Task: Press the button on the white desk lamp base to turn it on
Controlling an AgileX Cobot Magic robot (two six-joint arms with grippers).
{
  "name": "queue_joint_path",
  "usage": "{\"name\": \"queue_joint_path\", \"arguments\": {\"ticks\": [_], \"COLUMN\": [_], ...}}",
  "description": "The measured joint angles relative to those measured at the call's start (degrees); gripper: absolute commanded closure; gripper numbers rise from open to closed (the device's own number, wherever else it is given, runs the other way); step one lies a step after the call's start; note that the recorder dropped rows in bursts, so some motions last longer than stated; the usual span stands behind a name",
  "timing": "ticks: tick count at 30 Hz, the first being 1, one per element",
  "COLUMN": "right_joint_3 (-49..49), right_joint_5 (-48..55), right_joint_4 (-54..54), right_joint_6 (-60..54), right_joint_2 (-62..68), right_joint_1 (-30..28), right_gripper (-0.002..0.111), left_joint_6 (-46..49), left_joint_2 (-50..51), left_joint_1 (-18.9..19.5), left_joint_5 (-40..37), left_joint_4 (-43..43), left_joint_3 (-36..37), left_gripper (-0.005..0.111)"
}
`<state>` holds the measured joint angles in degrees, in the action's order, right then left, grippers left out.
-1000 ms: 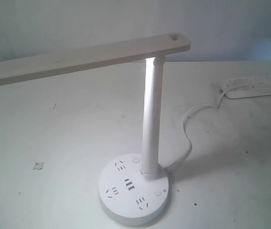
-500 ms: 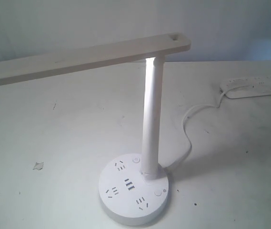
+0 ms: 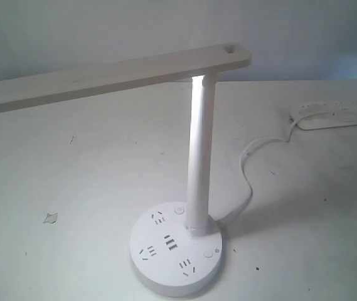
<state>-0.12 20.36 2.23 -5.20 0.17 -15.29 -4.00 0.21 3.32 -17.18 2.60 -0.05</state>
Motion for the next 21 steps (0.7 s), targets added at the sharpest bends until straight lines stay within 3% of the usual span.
{"name": "queue_joint_path", "arguments": {"ticks": [5,21], "right_joint_3": [0.0,0.0], "right_joint_5": [0.0,0.0], "right_joint_4": [0.0,0.0], "right_joint_6": [0.0,0.0], "right_joint_2": [0.0,0.0], "right_joint_1": [3.6,3.9], "right_gripper": [0.108,0.108], "left_joint_6": [0.0,0.0], "left_joint_2": [0.0,0.0], "left_joint_1": [0.0,0.0], "left_joint_5": [0.0,0.0], "left_joint_4": [0.0,0.0], "left_joint_3": [0.0,0.0], "left_gripper": [0.107,0.107]}}
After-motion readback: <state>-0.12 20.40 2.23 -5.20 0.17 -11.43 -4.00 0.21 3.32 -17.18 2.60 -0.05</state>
